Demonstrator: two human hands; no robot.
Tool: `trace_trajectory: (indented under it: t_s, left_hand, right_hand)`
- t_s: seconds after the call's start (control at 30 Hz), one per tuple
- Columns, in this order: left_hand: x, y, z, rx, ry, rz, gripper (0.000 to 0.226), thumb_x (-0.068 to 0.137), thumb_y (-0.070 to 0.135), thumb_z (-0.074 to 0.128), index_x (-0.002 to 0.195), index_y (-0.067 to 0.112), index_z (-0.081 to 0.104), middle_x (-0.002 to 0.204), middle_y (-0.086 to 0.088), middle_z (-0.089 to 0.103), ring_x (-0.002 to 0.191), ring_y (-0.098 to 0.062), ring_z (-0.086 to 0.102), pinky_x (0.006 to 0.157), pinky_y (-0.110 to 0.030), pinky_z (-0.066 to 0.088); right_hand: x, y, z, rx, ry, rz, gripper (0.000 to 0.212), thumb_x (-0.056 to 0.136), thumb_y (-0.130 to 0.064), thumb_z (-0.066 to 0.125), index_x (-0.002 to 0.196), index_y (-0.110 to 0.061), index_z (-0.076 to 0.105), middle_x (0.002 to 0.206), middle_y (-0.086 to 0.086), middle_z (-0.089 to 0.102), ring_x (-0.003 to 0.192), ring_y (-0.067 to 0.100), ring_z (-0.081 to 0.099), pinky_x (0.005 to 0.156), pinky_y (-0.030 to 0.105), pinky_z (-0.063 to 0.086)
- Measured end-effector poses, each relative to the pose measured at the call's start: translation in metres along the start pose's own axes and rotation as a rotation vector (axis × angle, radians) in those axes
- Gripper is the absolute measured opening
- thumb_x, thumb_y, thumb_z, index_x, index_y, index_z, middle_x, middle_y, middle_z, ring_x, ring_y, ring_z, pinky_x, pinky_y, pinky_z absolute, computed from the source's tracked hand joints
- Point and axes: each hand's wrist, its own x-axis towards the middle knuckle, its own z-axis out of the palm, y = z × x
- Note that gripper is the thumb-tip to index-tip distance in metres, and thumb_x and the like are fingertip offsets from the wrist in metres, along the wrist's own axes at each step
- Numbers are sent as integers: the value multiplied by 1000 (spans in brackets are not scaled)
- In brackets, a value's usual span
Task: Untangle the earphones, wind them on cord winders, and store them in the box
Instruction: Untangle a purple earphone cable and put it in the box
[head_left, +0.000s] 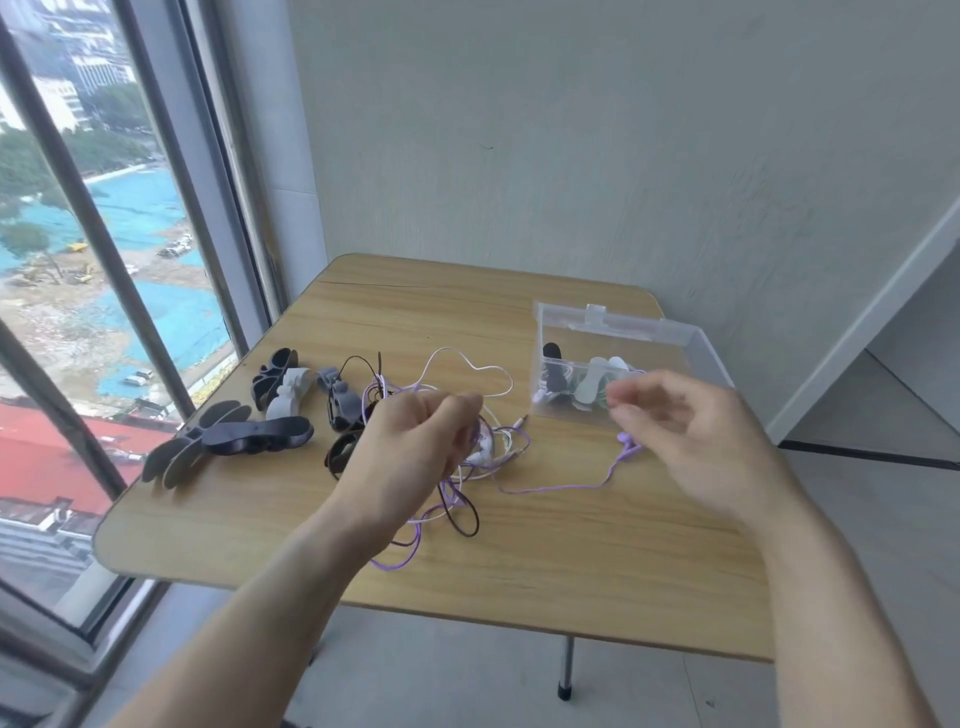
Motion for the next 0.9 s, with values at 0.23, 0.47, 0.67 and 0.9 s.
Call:
trace_trajectory:
  t_s: [0.23, 0.47, 0.67, 0.9]
  left_hand:
    - [-7, 5, 12, -62, -72, -1, 47, 99, 18, 54, 52, 16, 44, 48, 0, 38, 50, -17, 32, 48, -20, 28]
    - [-7, 6, 7, -167, -211, -87, 47, 95, 26, 59, 57, 19, 31, 52, 2, 26, 48, -14, 22, 49, -22, 21]
    - [-6, 13, 2, -871, -253, -183, 26, 91, 27, 50, 72, 11, 55, 62, -1, 47, 49, -15, 41, 56, -26, 29]
    - [-3, 14, -8, -1089, -116, -121, 49, 94, 25, 47, 133, -3, 51, 131, -15, 65, 122, -24, 63, 77, -28, 33]
  right_hand:
    - [-14, -32, 50, 178, -420, -42, 12, 94, -20, 69, 105, -17, 70, 95, -2, 76, 78, 10, 71, 67, 33, 57]
    - [-7, -33, 37, 112, -258, -59, 28, 85, -42, 64, 79, -15, 70, 56, -16, 58, 48, -2, 46, 50, 8, 35]
    - [-8, -34, 50, 137, -292, -15, 38, 103, -36, 46, 81, -11, 63, 57, -4, 50, 47, 6, 38, 48, 16, 32]
    - [-12, -37, 58, -176, -423, -10, 34, 105, -37, 46, 81, -21, 64, 58, -7, 60, 51, 6, 45, 54, 25, 39]
